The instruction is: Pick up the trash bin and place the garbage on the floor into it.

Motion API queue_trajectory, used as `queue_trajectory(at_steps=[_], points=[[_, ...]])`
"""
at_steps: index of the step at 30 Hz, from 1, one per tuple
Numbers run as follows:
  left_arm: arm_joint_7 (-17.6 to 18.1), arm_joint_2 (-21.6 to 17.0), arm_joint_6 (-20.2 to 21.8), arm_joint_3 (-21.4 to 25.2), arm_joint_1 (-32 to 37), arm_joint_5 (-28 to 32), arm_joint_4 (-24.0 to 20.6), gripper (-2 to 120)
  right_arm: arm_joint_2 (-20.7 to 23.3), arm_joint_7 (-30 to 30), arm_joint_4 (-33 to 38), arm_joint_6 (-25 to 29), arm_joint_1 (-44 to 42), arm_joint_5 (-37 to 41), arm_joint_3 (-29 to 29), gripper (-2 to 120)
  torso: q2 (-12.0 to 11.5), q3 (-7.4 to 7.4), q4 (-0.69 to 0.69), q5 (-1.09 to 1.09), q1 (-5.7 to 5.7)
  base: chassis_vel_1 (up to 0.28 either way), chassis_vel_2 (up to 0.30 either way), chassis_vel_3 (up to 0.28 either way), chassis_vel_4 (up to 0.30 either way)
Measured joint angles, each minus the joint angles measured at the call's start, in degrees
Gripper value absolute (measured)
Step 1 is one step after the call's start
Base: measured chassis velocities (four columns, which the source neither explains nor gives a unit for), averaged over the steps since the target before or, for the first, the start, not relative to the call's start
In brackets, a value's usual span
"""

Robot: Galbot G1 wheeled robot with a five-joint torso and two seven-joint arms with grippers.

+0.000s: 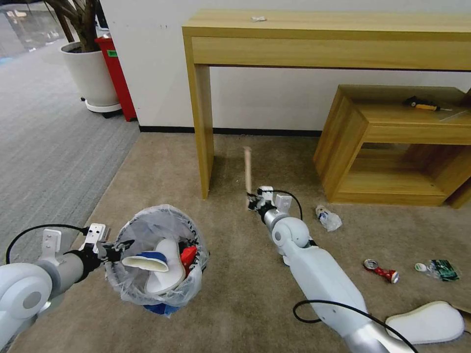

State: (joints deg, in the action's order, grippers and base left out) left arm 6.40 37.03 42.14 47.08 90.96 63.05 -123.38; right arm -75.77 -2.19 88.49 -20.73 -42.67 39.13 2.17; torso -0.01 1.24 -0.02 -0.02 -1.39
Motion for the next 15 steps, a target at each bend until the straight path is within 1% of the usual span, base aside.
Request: queue_trajectory(at_steps=[2, 4, 5, 7, 9, 11, 12, 13, 15], points=[[0.2, -0.6, 0.0, -0.9, -0.5, 0.3, 0.3, 0, 0.8, 4.7, 4.5, 0.1, 0.4, -0.7, -1.1, 0, 0.0, 0.00, 0.01, 0.00, 0.00, 0.000, 0.000, 0.000, 0.000], [0.6, -1.0, 0.0, -1.6, -0.8, 0.5, 0.4, 0, 1.2, 10.0, 6.8, 0.6, 1.8, -3.3, -1.6, 0, 0.0, 0.00, 0.02, -0.01, 0.01, 0.000, 0.000, 0.000, 0.000], [0.6, -1.0, 0.0, -1.6, -0.8, 0.5, 0.4, 0, 1.2, 10.0, 6.8, 0.6, 1.8, -3.3, -1.6, 0, 0.0, 0.00, 0.02, -0.01, 0.01, 0.000, 0.000, 0.000, 0.000], [1.1, -1.4, 0.0, -2.5, -1.1, 0.9, 0.4, 0, 1.7, 14.8, 8.7, 1.2, 3.6, -5.0, -2.4, 0, 0.0, 0.00, 0.02, 0.00, 0.00, 0.000, 0.000, 0.000, 0.000], [1.2, -1.6, 0.0, -2.8, -1.2, 1.1, 0.4, 0, 1.8, 15.7, 9.2, 1.4, 4.1, -5.1, -2.6, 0, 0.0, 0.00, 0.01, 0.00, 0.01, 0.000, 0.000, 0.000, 0.000], [1.3, -2.3, 0.0, -4.2, -1.7, 1.3, 0.5, 0, 2.3, 21.6, 11.3, 2.3, 6.2, -5.6, -4.7, 0, 0.0, 0.00, 0.01, -0.01, 0.01, 0.000, 0.000, 0.000, 0.000], [1.3, -2.3, 0.0, -4.2, -1.7, 1.3, 0.5, 0, 2.3, 21.6, 11.3, 2.3, 6.2, -5.6, -4.7, 0, 0.0, 0.00, 0.01, -0.01, 0.01, 0.000, 0.000, 0.000, 0.000], [1.3, -2.6, 0.0, -5.0, -2.1, 1.3, 0.6, 0, 2.5, 23.7, 11.9, 3.0, 7.0, -5.6, -6.5, 0, 0.0, 0.00, 0.01, -0.01, 0.01, 0.000, 0.000, 0.000, 0.000], [1.3, -2.8, 0.0, -5.4, -2.3, 1.4, 0.6, 0, 2.6, 24.4, 12.2, 3.3, 7.4, -5.5, -7.6, 0, 0.0, 0.00, 0.01, -0.01, 0.01, 0.000, 0.000, 0.000, 0.000]])
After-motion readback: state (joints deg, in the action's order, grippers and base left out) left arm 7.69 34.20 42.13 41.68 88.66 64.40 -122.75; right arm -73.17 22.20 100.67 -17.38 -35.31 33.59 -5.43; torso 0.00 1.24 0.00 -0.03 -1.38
